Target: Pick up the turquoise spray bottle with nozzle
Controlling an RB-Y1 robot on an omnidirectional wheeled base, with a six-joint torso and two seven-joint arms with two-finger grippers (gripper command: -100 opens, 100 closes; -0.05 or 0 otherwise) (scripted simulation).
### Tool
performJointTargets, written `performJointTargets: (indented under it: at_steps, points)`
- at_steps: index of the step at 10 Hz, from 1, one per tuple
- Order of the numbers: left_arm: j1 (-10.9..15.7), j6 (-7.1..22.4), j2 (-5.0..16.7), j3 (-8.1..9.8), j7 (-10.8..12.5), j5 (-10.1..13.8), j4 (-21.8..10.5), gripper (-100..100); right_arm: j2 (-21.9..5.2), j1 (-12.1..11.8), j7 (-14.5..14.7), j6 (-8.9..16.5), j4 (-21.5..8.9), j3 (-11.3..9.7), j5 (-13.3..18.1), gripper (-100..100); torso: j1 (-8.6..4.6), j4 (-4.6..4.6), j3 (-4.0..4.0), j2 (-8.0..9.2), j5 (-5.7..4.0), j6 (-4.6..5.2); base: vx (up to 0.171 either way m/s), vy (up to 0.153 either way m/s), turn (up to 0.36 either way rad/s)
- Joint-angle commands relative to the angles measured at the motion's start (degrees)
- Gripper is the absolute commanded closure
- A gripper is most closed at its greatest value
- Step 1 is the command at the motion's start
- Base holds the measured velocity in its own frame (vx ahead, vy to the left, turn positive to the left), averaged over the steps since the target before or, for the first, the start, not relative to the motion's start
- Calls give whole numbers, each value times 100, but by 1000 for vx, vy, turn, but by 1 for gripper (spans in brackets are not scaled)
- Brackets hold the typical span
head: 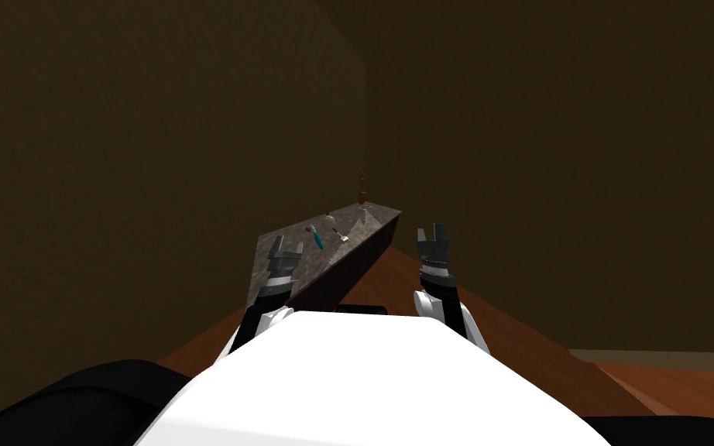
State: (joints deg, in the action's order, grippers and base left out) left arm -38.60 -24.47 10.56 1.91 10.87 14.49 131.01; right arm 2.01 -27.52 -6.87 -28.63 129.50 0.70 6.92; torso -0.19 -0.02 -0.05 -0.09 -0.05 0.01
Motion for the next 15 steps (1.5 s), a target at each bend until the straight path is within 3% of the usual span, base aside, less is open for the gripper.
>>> performJointTargets:
  at_steps: [1,2,4,5,7,10,12,15]
  points:
    - [-204,30,44,154,271,286,-12,-100,0,0,0,0,0,0,0,0,0,0,0,0,0,0,45,-59,-219]
    - [-204,30,44,154,271,357,-12,-100,0,0,0,0,0,0,0,0,-3,-1,-2,-3,-1,0,27,-45,-76]
    - [-450,50,61,352,595,730,-74,-100,0,0,0,0,0,0,0,0,4,1,2,4,1,0,30,-48,-195]
    - [-450,50,61,352,595,800,-74,-100,0,0,0,0,0,0,0,0,1,0,-1,-2,0,0,38,-35,-70]
    - [-693,86,58,573,931,1201,-155,-100,0,0,0,0,0,0,0,0,6,0,0,0,1,-1,42,-48,-173]
    - [-811,110,51,693,1101,1541,-204,-100,0,-1,0,0,0,0,0,0,-1,-1,-3,-6,0,-2,47,-48,-94]
    - [-1033,173,36,951,1441,1946,-323,-100,0,-1,0,0,0,0,0,0,2,-1,-3,-5,0,-2,74,-58,-171]
    - [-1136,211,29,1088,1608,2361,-396,-100,0,-1,0,0,0,1,0,0,4,-4,-9,-15,0,-2,73,-35,-91]
